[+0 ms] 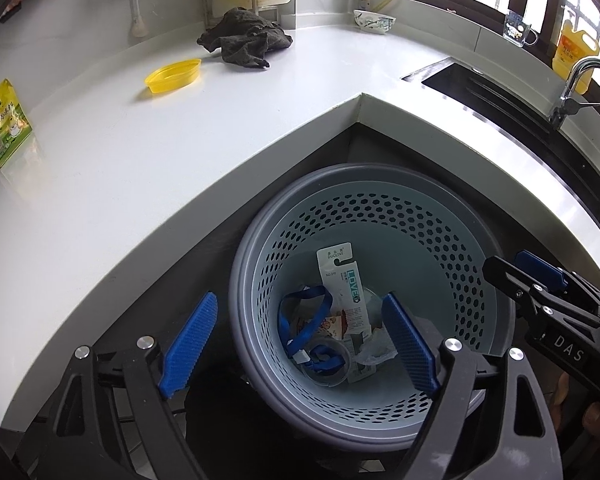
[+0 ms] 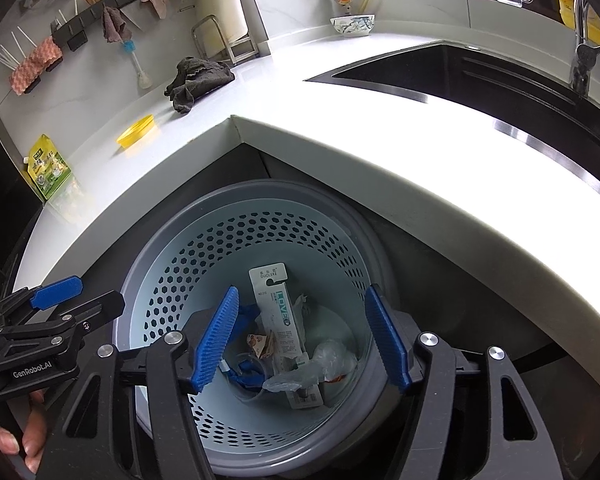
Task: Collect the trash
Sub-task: 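Move both open tools back over the towel and yellow container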
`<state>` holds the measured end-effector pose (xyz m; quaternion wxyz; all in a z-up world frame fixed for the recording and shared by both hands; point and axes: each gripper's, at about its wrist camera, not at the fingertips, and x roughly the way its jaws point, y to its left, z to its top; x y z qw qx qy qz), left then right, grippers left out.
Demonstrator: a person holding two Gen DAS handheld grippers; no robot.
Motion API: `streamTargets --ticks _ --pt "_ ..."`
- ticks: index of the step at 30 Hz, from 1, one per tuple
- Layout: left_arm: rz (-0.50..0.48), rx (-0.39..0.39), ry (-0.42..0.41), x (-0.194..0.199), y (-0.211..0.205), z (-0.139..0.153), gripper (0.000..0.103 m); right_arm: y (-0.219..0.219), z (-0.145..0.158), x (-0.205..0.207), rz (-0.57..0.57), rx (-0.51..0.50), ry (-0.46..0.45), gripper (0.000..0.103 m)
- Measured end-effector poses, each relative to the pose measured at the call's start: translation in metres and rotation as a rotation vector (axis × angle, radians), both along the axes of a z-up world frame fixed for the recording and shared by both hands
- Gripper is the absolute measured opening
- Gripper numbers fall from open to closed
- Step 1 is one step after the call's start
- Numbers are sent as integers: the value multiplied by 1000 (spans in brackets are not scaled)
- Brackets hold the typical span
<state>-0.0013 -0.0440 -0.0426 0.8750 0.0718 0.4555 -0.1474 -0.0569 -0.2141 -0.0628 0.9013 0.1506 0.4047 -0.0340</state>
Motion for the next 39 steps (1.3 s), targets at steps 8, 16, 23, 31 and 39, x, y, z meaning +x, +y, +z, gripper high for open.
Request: streamTargets --ticks 8,16,23,31,39 --pt "7 -1 -14 -2 2 4 87 0 4 -2 0 -5 -19 66" --pt "11 -13 -46 -8 5 18 88 0 12 -4 -9 -28 -32 66" --pt "26 -21 -62 -10 12 26 90 5 20 -3 1 -46 -43 66" --pt "47 -35 -96 -10 22 39 90 13 31 4 26 -56 -63 67" --pt "66 -46 -141 -7 36 54 91 17 40 15 36 -58 -96 67"
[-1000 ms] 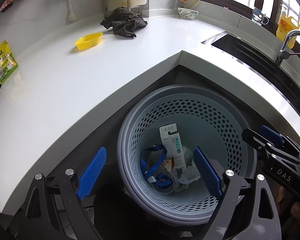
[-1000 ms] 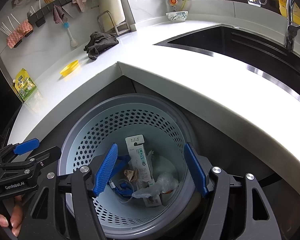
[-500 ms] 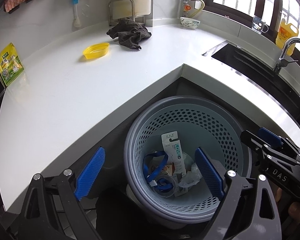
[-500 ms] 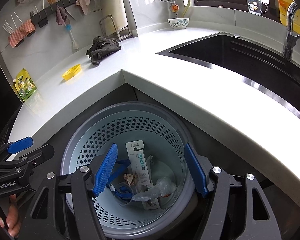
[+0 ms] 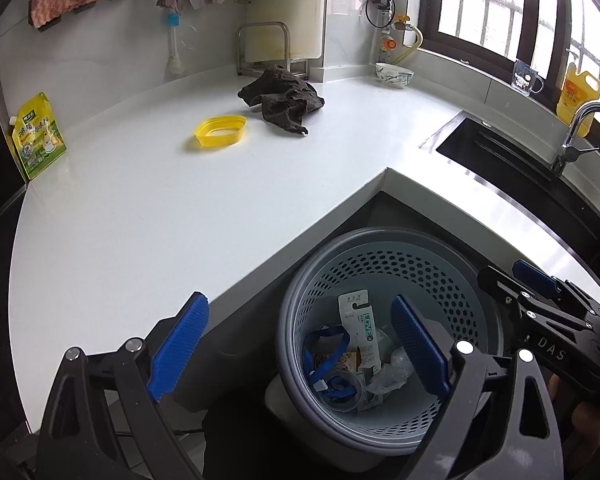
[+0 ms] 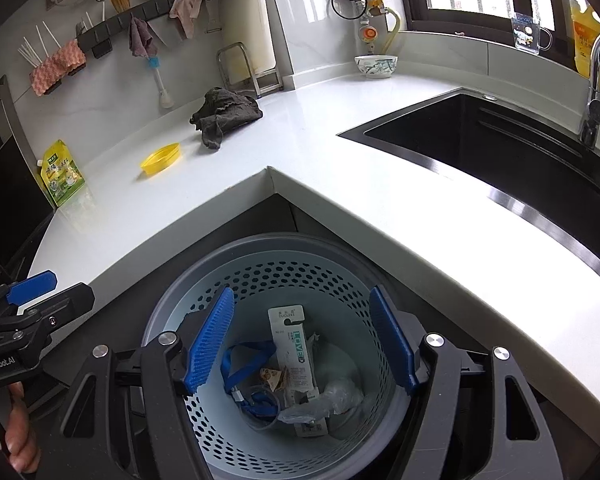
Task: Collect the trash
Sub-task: 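Move both open tools back over the towel and yellow container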
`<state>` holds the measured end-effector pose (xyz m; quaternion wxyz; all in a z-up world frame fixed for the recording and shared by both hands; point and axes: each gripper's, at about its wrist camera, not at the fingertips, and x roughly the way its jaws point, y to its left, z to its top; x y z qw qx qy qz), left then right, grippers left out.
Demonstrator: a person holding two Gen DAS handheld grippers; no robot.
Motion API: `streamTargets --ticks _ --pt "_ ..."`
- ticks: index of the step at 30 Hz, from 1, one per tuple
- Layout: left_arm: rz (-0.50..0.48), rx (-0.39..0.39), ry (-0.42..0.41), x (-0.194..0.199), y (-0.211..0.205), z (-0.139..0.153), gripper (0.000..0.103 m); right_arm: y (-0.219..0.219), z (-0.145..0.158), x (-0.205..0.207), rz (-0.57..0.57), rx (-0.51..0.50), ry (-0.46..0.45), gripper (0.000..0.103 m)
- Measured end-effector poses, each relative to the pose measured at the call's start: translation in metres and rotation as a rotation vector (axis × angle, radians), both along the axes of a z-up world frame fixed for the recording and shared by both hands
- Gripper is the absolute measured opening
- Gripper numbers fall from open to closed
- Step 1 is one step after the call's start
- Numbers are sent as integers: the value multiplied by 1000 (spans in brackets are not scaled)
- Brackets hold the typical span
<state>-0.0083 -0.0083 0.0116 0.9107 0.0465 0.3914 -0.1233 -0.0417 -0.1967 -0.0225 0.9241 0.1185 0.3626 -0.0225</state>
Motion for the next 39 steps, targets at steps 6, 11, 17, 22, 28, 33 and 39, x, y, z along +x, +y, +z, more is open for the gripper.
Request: streamTargets --ticks 6,11,17,22,28,33,39 --pt "4 -17 -22 7 4 10 91 -1 8 1 -1 -5 -5 68" --pt "6 -19 -38 16 3 17 91 -4 14 6 -3 -11 -8 68" --pt "19 -21 -59 29 4 24 91 -3 18 20 0 -16 -6 69" --pt "31 -16 -55 44 6 26 91 -2 20 37 18 -32 5 69" --pt "41 -3 -54 72 10 28 94 -9 27 63 27 -46 -4 70" --pt "67 -13 -56 100 18 33 94 -14 29 94 31 -41 -4 70" --pt "126 -25 -69 137 30 37 95 -7 37 140 71 -35 -21 70"
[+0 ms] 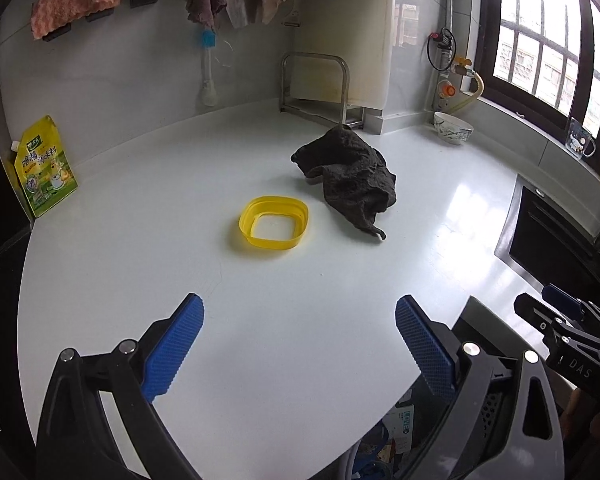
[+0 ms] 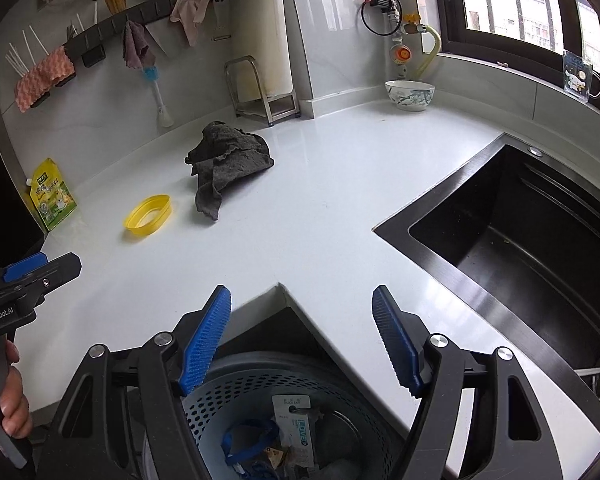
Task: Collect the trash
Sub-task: 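Move both open tools back over the towel and yellow container, then close the right tool on the dark grey towel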
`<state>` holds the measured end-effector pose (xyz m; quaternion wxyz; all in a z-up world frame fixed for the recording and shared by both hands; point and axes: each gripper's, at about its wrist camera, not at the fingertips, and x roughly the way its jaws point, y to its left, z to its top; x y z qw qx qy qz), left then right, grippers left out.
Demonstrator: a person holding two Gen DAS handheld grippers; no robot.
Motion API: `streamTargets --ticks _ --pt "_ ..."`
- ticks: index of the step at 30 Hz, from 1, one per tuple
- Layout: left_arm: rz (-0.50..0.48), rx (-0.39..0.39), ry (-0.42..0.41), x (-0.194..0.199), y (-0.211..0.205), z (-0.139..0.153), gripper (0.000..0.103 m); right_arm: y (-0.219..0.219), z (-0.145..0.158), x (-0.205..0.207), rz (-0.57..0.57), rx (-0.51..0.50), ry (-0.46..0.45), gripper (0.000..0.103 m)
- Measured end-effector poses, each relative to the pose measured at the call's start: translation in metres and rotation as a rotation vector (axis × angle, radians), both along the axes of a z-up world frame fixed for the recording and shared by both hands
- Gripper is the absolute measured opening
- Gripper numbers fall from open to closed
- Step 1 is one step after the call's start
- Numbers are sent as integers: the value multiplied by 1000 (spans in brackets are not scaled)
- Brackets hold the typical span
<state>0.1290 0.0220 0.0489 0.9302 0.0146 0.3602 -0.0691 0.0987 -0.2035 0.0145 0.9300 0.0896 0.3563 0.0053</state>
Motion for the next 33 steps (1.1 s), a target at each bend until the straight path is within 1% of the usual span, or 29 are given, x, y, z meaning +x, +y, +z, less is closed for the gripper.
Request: streamTargets --ticks 4,8,11,12,18,21,23,26,30,33 --pt "42 4 -8 23 7 -1 96 11 6 34 47 -4 -10 70" --pt "79 -3 17 46 16 -7 96 22 12 76 93 0 -2 70" --pt "94 -24 33 62 22 -10 96 27 16 109 130 25 11 70" --pt "99 -25 37 68 23 -11 96 28 17 120 139 31 14 73" --pt "123 -17 29 92 27 -14 96 45 12 172 168 2 37 74" --pt "128 -6 28 102 27 -19 96 53 4 191 170 -4 61 74" --pt "132 3 44 107 28 -25 96 57 -2 201 175 -19 79 74" --pt "140 -10 53 110 31 -31 96 63 -9 214 176 -50 95 74" --pt "138 -13 68 114 33 -36 96 67 -13 230 180 -57 110 74" --pt "134 -22 75 116 34 -38 96 74 -15 242 188 -85 125 81"
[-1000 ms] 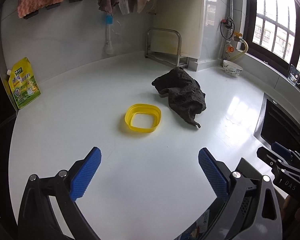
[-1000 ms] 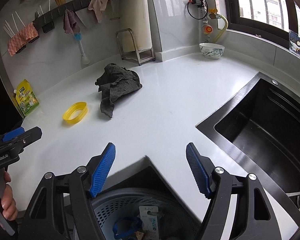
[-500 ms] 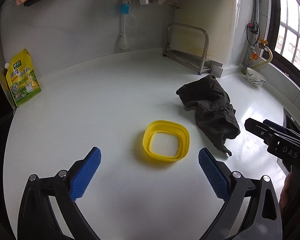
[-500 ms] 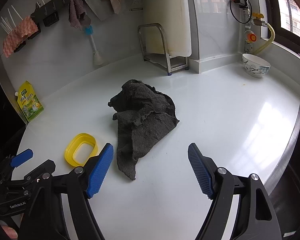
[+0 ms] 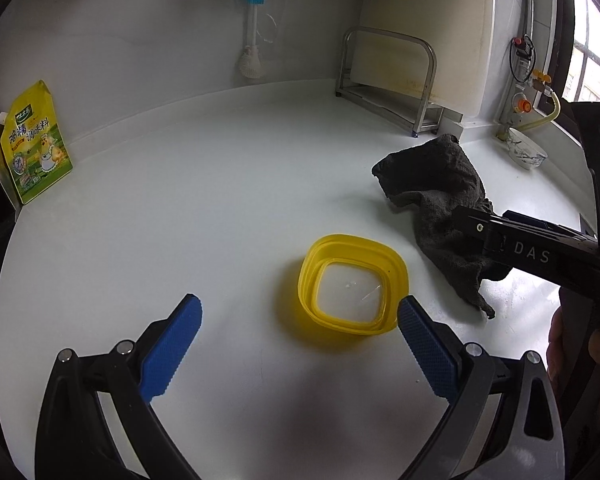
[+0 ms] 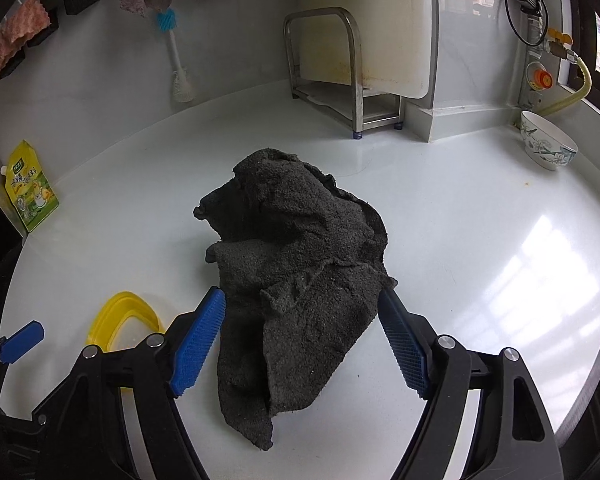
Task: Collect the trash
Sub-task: 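Close the right tool on the dark grey towel, then grasp the yellow plastic container rim with the left tool while the right tool holds the towel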
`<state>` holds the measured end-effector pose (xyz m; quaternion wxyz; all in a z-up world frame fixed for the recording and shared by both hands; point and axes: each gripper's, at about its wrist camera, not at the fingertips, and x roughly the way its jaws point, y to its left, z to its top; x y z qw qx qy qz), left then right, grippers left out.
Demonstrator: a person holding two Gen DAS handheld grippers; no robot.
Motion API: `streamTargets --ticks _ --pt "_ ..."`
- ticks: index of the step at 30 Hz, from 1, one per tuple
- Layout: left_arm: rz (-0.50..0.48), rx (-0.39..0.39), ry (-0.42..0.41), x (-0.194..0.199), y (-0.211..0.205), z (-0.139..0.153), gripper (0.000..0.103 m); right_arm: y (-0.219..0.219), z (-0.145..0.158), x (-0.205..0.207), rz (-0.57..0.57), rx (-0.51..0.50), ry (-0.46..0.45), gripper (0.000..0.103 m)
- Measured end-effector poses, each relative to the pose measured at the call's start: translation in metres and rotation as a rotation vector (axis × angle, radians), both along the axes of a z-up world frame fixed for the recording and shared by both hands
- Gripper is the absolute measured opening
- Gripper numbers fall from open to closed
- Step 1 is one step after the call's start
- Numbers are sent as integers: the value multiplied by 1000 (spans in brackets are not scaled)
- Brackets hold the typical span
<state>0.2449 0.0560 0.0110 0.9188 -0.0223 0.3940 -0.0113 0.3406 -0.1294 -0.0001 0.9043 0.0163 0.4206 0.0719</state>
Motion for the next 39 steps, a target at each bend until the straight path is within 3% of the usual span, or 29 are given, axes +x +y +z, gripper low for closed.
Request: streamTargets --ticks 8,11,14,15,17,19,26,35,39 --pt "-10 -25 -2 1 0 1 96 7 -14 27 -23 -1 94 81" --pt "-15 -27 -5 0 -1 2 96 7 -16 28 -22 1 80 80" --pt "-32 -36 3 0 -3 3 96 11 -14 23 18 4 61 60" --pt "-37 -41 7 0 -4 2 96 12 -13 21 30 -2 61 46" --pt "-43 -47 13 1 -4 2 96 10 -12 18 37 -4 62 29" --pt "-46 -47 11 2 -6 2 96 1 -10 15 31 32 69 23" --pt "-101 -38 66 14 -21 -6 97 -34 -5 -14 -31 104 58 19" --pt "-68 57 136 40 -35 -21 97 -45 -1 -38 -28 163 46 18" --pt "-72 28 157 46 -36 -29 91 -46 -1 -42 -26 177 43 18"
